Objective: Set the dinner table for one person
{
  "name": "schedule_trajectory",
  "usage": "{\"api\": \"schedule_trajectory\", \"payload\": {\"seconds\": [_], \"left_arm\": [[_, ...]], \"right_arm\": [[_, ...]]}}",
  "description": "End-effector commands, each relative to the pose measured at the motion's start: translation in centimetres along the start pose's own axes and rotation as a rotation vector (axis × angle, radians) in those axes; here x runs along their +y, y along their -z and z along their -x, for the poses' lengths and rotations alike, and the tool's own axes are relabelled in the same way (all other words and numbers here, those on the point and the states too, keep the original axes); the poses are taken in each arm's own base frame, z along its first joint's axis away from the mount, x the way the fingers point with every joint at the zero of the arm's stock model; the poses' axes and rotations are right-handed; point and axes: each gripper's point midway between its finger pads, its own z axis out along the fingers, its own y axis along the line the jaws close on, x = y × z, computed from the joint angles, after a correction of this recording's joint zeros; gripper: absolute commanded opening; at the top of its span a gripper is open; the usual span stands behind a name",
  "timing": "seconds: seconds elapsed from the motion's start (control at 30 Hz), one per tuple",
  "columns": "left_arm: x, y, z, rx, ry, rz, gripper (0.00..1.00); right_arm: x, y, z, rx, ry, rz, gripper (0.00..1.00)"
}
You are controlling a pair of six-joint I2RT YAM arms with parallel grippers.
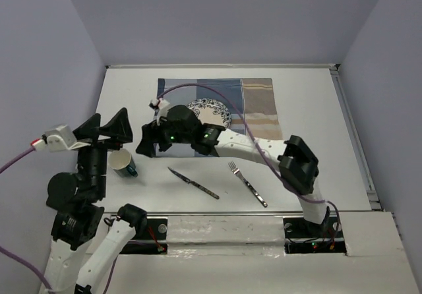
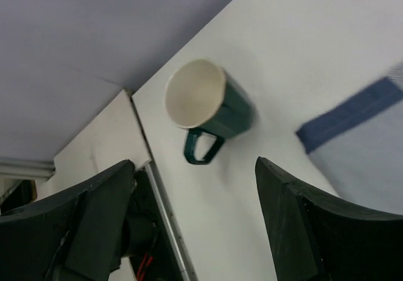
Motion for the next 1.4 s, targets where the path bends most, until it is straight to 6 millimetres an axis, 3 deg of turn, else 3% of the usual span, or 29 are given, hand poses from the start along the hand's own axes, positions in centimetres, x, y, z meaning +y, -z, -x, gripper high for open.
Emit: {"api": "schedule_trajectory", "payload": {"seconds": [0.0, 0.03, 0.13, 0.17, 0.2, 0.37, 0.47, 0.77, 0.97, 1.07, 1.17, 1.3, 1.37], "left_arm": [[0.8, 1.3, 5.4, -0.152, 0.030, 0.057, 0.99], [0.7, 1.7, 6.4, -0.169, 0.036, 0.056, 0.99], [0.6, 2.1, 6.5, -0.152, 0.027, 0.048, 0.99], [0.6, 2.1, 6.1, -0.133, 0.020, 0.046, 0.99], [0.7, 2.2, 6.0, -0.127, 0.021, 0.049, 0.99], [1.0, 2.8, 4.9, -0.110, 0.031, 0.039, 0.99], [0.7, 2.7, 4.4, -0.094, 0.030, 0.027, 0.99], [0.8, 2.4, 3.6, -0.077, 0.018, 0.029, 0.99], [0.9, 2.3, 3.4, -0.073, 0.014, 0.032, 0.99], [0.8, 2.3, 3.6, -0.078, 0.016, 0.027, 0.99], [0.7, 2.3, 3.5, -0.075, 0.015, 0.023, 0.99], [0.8, 2.4, 3.7, -0.082, 0.013, 0.025, 0.99], [0.8, 2.5, 4.0, -0.089, 0.015, 0.026, 0.99]], "right_arm": [[2.7, -4.3, -1.4, 0.039, 0.057, 0.037, 0.84], [3.3, -5.0, -1.6, 0.042, 0.072, 0.049, 0.84], [3.4, -7.9, -2.3, 0.060, 0.102, 0.025, 0.85], [3.8, -8.2, -1.1, 0.048, 0.100, 0.019, 0.86], [3.2, -9.4, -3.0, 0.082, 0.097, 0.006, 0.86], [0.6, -10.8, -4.1, 0.074, 0.138, -0.117, 0.86], [-0.8, -11.5, -4.9, 0.071, 0.186, -0.179, 0.78], [-0.5, -12.6, -7.1, 0.103, 0.192, -0.169, 0.50], [-0.1, -13.2, -8.1, 0.117, 0.185, -0.152, 0.47], [0.2, -13.5, -9.1, 0.130, 0.176, -0.145, 0.39], [0.3, -13.5, -9.0, 0.121, 0.142, -0.147, 0.20], [1.5, -13.3, -7.6, 0.065, 0.087, -0.122, 0.06], [2.3, -13.1, -6.0, 0.021, 0.068, -0.111, 0.00]]}}
